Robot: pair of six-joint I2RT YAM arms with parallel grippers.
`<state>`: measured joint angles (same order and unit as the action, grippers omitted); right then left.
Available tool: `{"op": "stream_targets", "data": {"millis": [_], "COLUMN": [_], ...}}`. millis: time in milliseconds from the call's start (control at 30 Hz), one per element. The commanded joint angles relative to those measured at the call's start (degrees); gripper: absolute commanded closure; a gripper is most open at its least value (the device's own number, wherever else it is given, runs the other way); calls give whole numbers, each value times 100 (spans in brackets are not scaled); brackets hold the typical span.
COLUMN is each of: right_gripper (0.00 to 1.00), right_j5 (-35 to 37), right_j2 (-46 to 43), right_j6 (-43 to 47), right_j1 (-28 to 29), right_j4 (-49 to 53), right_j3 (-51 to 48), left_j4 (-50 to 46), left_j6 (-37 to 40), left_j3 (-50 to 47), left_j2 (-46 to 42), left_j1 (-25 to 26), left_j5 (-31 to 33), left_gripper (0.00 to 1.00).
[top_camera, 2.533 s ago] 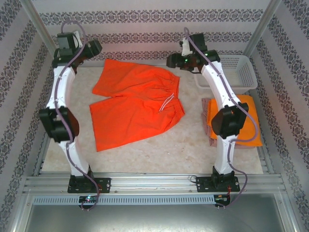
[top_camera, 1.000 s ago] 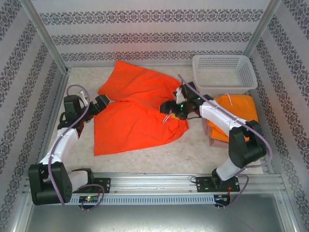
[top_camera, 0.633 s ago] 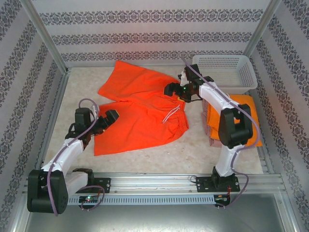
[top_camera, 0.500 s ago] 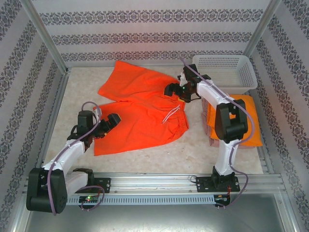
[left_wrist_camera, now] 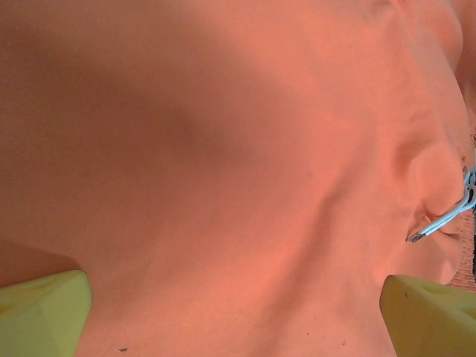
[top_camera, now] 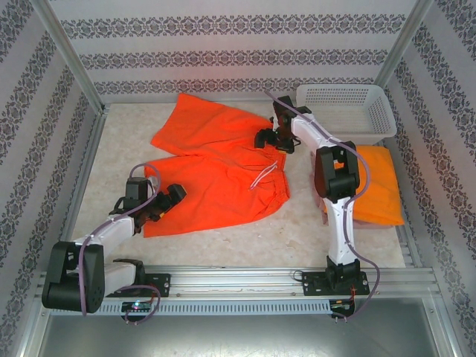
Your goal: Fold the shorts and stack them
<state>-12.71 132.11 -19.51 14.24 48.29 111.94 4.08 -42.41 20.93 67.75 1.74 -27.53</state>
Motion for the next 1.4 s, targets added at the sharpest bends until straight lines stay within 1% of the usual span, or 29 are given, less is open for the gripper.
{"op": "stream_targets", "data": {"millis": [0,200,300,367,500,633,767,900,967,1033,1100,1167,1200,1233,1267,1367], "right_gripper": [10,10,10,10,10,10,10,10,10,10,10,10,10,10,10,10], "right_j5": [508,661,490,324,-11,-344,-617,-810,-914,-1003,-1117,-1275,-1331,-1355,-1370,-1442], "right_j2": [306,680,766,670,144,-662,-1628,-2517,-2930,-3265,-3558,-3818,-3921,-4028,-4106,-4283], "right_j6": [184,161,124,72,-82,-277,-490,-696,-825,-935,-1041,-1181,-1219,-1256,-1273,-1275], "right_j1": [-22,-36,-30,-26,1,9,40,23,-22,-78,-158,-262,-301,-351,-378,-421], "right_j4": [440,580,600,517,202,-159,-604,-1132,-1389,-1587,-1804,-2022,-2087,-2128,-2147,-2167], "right_j3": [403,851,983,950,648,162,-569,-1551,-2105,-2598,-3064,-3520,-3681,-3845,-3976,-4250], "left_j4": [-31,91,-317,-639,-1528,-2468,-3470,-4416,-4900,-5398,-5759,-5902,-5898,-5872,-5794,-5600], "left_j6": [216,238,293,262,113,-161,-593,-962,-1003,-1018,-1090,-1223,-1289,-1372,-1433,-1542], "left_j3": [-31,328,682,850,1060,1182,1225,1220,1254,1307,1301,1182,1116,1023,937,728], "left_j2": [184,-3,-357,-709,-1388,-2032,-2459,-2797,-2937,-3022,-3105,-3217,-3278,-3330,-3369,-3341], "left_j1": [-109,-218,-233,-277,-397,-531,-543,-534,-530,-525,-525,-520,-523,-523,-523,-523], "left_j5": [262,126,267,439,848,1074,1206,1515,1760,2045,2214,2213,2173,2106,2021,1900], "left_gripper": [0,0,0,0,0,0,1,9,15,15,19,22,27,31,32,40]}}
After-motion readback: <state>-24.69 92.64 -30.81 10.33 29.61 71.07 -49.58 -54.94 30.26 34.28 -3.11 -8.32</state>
